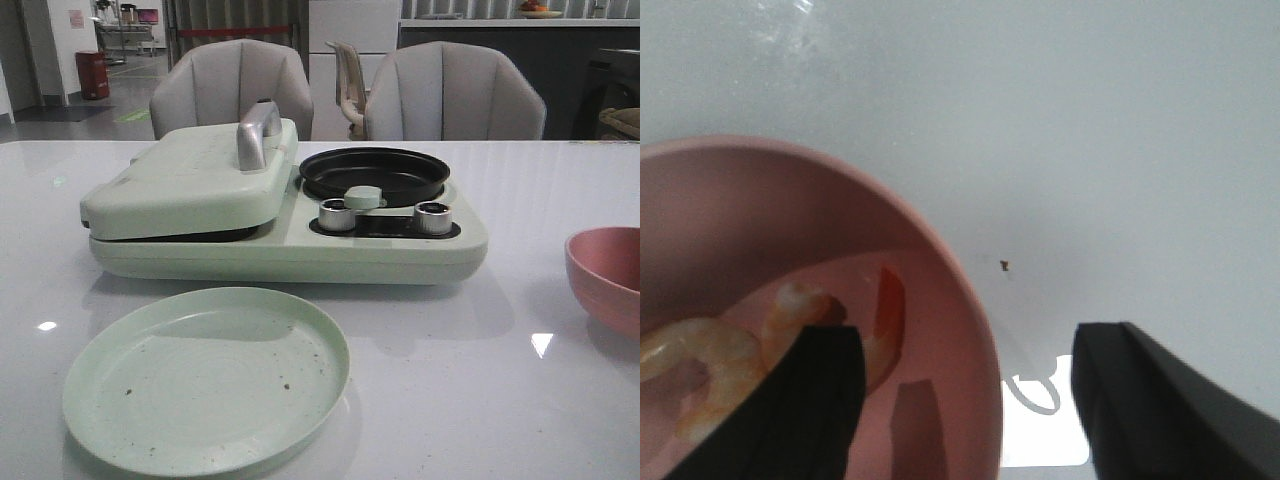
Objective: Make breakfast with bread and shrimp
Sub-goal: 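Lift the pink bowl over the frying pan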
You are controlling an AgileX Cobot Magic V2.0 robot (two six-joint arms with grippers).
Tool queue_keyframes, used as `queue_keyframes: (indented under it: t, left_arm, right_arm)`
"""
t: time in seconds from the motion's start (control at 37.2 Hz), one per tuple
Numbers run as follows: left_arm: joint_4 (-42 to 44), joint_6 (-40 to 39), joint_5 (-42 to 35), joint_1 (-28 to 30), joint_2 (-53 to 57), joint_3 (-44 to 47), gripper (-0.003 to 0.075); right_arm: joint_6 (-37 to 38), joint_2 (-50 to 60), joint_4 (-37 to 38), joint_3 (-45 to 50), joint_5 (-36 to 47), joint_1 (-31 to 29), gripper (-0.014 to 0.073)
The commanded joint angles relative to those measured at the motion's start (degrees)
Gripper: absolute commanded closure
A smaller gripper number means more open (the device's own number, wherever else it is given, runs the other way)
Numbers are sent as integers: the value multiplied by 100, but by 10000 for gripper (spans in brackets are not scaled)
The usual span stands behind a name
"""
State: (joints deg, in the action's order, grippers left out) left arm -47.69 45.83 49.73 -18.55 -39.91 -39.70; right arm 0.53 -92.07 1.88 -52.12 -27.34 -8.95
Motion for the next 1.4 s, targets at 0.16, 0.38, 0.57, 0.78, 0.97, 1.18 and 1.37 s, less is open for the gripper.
queue_keyframes:
  t: [0.16,0.38,0.57,0.78,0.97,1.18,1.37]
  left_arm:
    - [-281,20,-206,-39,15,-149,621]
    - [-281,20,-206,-39,15,-149,621]
    - [-281,20,-216,-39,15,-149,621]
    - [-281,20,-216,-39,15,-149,621]
    - [-281,20,-216,-39,15,-149,621]
    - [-281,20,-216,-39,15,-149,621]
    - [-281,20,-216,-39,15,-149,621]
  right_arm:
    - [0,-140,85,-218,328,-30,309]
    - [0,-140,144,-218,466,-30,503]
    - [-7,4,191,-833,146,75,560]
    - [-112,90,1009,-2324,-712,736,559]
    - [-53,-87,2698,-3722,-1563,1772,551]
    - [1019,-555,5260,-4816,-2513,2990,550]
    - [2099,-1061,7726,-5168,-2999,3867,550]
